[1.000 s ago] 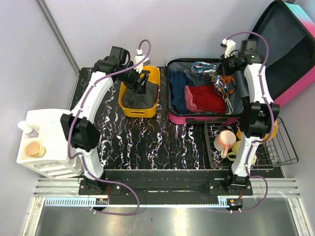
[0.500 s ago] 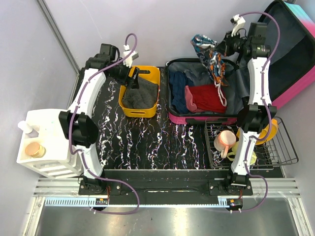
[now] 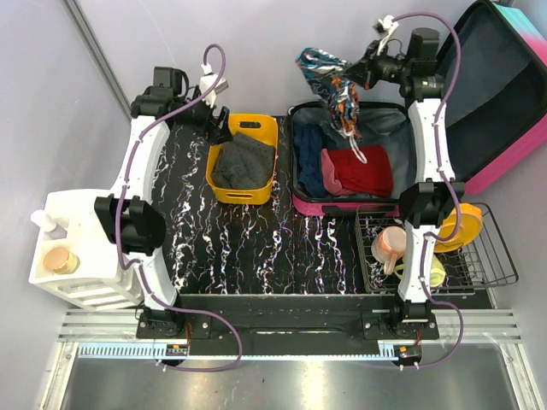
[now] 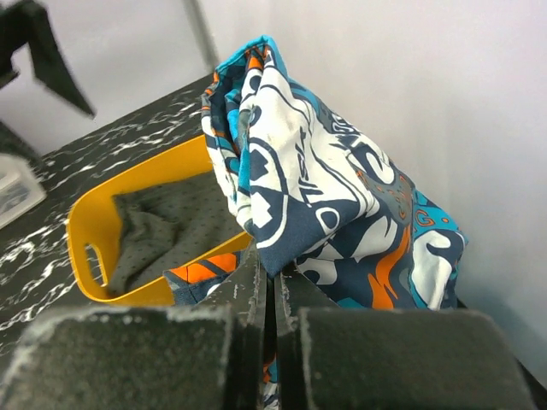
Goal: Open, take out, and arrange the luggage
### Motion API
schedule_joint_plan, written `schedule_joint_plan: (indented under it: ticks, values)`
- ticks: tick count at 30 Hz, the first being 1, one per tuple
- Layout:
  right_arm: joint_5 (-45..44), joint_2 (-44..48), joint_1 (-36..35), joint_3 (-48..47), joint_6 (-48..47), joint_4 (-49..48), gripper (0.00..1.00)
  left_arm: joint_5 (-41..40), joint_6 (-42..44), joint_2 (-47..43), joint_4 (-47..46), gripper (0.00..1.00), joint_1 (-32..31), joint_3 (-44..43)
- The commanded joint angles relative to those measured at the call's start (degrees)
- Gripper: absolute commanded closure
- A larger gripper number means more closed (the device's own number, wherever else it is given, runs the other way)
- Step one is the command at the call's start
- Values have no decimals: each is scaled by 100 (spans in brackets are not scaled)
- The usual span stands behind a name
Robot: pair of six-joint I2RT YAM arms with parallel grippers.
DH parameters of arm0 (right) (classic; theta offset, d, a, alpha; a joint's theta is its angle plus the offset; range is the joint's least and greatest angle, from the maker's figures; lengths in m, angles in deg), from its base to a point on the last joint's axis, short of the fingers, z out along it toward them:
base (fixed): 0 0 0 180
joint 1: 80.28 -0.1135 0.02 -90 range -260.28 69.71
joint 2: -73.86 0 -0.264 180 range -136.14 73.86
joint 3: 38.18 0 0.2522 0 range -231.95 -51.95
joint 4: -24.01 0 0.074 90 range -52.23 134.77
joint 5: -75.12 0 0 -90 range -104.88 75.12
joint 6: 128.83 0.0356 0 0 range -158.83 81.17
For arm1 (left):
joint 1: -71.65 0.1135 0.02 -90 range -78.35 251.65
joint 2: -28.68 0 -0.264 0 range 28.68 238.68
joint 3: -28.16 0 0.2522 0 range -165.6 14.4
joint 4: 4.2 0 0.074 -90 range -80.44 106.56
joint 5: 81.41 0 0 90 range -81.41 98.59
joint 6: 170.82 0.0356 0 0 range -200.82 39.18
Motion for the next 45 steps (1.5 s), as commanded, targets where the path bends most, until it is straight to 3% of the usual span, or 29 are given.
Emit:
schedule_joint_plan:
  ticks: [1,4,7,19,33,39,41,42,43,45]
  values:
    - [612,401,-374,233,-242,-43,100,761,2125,-621,-713,8,-219,-664]
    - [779,568,-515,566,-444,502,100,419,3557,-902,-714,7,-728,-498]
    - [789,770,-726,953,-839,1047,100,269,4065,-1017,-889,7,-1168,-277]
    - [806,1210,-1262,1429,-1191,1514,100,155,3821,-631,-1417,7,-2118,-260]
    - [1000,1632,-1526,1491,-1823,2067,100,-1180,3222,-481,-2804,12,-2461,285]
    - [1000,1746,-1614,1482,-2070,2226,100,-1252,3134,-543,-3016,44,-2470,373]
    - [1009,1755,-1623,1465,-2061,2244,100,-1182,3055,-647,-3130,50,-2470,496]
    - [1000,1755,-1640,1438,-2061,2252,100,-1085,3037,-709,-3261,57,-2470,557]
    - [1009,1746,-1649,1386,-2027,2261,100,-919,2976,-901,-3341,77,-2470,749]
    - [983,1729,-1658,1289,-1834,2148,98,-917,2906,-1096,-3211,92,-2461,848]
